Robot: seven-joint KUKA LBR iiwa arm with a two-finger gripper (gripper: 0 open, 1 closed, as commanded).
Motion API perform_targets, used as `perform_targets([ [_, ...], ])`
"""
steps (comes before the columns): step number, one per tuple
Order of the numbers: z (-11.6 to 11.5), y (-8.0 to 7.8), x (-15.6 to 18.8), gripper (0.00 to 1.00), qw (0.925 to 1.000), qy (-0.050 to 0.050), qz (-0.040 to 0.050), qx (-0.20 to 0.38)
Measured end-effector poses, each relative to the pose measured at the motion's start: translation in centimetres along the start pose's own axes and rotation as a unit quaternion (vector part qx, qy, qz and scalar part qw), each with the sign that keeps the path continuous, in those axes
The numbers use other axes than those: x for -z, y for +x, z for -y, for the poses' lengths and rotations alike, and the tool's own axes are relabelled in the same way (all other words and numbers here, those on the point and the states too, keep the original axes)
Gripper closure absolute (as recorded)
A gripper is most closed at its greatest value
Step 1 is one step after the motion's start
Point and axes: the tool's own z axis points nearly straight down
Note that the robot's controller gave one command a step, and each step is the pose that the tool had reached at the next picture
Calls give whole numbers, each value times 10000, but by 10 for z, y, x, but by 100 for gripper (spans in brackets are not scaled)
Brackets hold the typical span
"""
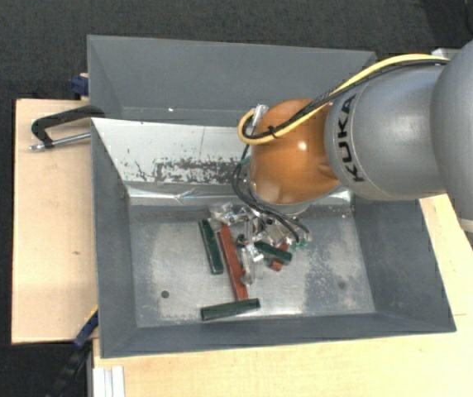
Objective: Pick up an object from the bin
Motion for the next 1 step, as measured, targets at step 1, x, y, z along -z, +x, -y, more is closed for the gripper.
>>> perform_targets([
  [1,-31,-14,-2,0,9953,12,20,963],
])
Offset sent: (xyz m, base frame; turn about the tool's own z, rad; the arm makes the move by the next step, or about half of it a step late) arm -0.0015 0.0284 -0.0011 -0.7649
